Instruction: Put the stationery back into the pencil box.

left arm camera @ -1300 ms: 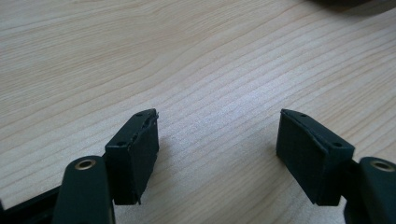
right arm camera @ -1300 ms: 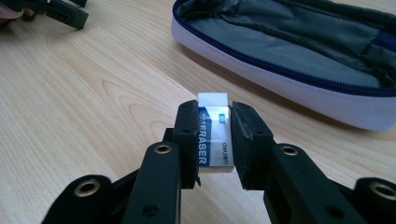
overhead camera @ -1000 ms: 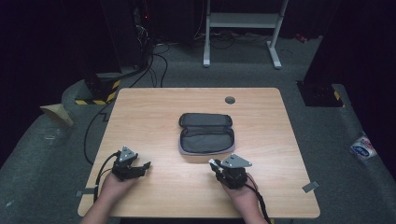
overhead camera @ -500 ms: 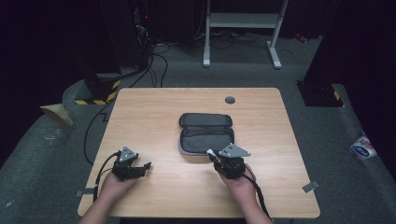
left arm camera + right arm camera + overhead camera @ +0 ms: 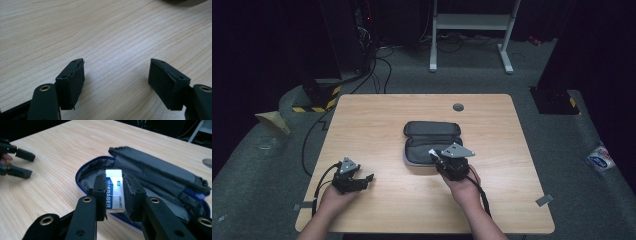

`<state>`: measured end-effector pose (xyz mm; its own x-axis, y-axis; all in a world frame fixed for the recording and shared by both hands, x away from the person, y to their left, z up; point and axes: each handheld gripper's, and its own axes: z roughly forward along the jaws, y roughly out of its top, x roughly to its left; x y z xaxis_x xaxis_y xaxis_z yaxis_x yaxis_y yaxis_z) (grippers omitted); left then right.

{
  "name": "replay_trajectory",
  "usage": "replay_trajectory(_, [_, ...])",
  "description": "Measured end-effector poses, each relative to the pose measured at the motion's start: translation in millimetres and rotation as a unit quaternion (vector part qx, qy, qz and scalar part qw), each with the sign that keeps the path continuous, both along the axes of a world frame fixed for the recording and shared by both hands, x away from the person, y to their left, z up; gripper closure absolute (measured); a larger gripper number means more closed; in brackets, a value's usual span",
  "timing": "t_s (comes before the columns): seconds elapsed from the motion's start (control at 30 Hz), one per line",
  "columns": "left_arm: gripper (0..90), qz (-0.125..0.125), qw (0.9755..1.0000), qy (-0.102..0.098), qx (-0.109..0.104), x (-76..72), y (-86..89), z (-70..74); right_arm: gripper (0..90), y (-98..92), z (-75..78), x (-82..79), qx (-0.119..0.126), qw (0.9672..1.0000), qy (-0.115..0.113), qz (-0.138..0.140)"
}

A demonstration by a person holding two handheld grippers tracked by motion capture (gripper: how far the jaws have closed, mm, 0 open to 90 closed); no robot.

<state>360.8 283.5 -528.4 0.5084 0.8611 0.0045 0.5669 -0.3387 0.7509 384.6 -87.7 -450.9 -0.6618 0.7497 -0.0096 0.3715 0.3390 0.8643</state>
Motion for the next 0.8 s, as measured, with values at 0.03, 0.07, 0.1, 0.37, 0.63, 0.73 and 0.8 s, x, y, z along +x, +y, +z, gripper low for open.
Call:
replay_trajectory(0.03, [29.3,0.000,1.0000,0.000,0.000,0.0,0.1,0.0,72.4,1.6,1.0,1.6,0.001,1.0000,-0.001,0.000])
replay_trajectory(0.07, [29.3,-0.001,1.0000,0.000,0.001,0.1,0.3,0.0,72.4,2.5,1.6,2.6,0.000,1.0000,-0.002,0.000])
replay_trajectory(0.1, [29.3,-0.002,1.0000,0.000,0.001,-0.2,0.3,0.1,72.4,3.8,2.2,3.8,-0.001,1.0000,-0.001,-0.001])
replay_trajectory(0.37, [29.3,-0.003,1.0000,-0.001,0.001,-0.7,0.2,0.0,72.4,14.0,7.5,12.6,-0.001,1.0000,-0.005,0.000])
replay_trajectory(0.63, [29.3,-0.004,1.0000,0.000,0.001,-1.1,0.3,0.1,72.4,23.7,8.8,22.9,0.002,1.0000,-0.002,-0.001])
replay_trajectory(0.73, [29.3,-0.004,1.0000,0.000,0.001,-1.1,0.3,0.1,72.4,26.4,8.5,27.2,0.002,1.0000,0.002,-0.005])
replay_trajectory(0.8, [29.3,-0.004,1.0000,0.000,0.001,-1.1,0.3,0.1,72.4,28.2,8.3,31.2,0.000,1.0000,0.002,-0.006])
